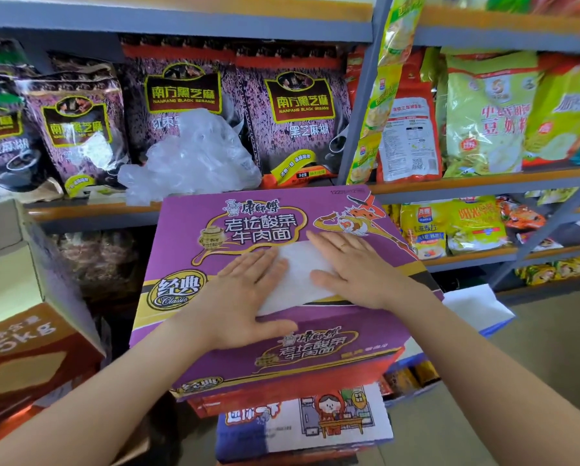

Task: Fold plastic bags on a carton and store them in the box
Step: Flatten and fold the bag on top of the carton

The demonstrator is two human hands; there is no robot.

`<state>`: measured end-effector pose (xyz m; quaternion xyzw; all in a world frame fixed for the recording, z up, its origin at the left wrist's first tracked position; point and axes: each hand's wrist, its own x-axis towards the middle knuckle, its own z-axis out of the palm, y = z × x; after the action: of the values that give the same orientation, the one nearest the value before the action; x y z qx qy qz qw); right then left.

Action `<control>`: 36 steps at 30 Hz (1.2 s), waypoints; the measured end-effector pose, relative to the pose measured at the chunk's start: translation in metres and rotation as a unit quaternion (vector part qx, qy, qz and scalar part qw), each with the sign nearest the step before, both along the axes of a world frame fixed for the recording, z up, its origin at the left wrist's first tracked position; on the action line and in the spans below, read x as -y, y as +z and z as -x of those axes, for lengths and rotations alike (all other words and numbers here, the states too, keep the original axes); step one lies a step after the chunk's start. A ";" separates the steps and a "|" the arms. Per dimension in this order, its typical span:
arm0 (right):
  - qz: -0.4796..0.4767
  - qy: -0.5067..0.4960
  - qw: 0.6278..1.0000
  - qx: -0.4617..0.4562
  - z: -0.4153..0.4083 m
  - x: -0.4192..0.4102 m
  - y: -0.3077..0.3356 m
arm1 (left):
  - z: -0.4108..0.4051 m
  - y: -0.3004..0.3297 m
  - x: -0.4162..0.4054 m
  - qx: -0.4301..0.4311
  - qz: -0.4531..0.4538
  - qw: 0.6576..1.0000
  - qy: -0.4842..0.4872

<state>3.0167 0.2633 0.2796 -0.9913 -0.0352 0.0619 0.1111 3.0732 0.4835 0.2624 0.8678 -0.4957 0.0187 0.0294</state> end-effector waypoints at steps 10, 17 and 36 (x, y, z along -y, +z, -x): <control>0.045 0.115 0.991 0.055 0.003 -0.019 -0.007 | -0.009 0.008 -0.005 -0.070 0.007 0.996 0.045; 0.038 0.043 0.997 -0.044 -0.001 -0.005 0.006 | -0.017 0.016 -0.001 -0.035 -0.017 0.999 0.028; -0.589 -0.123 0.784 0.153 0.043 0.002 0.014 | 0.017 0.043 0.041 -0.407 0.489 0.770 0.059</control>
<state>2.9734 0.2616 0.2936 -0.7254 0.0407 -0.1371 0.6733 3.0562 0.4422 0.3058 0.6906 -0.3090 -0.0945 0.6470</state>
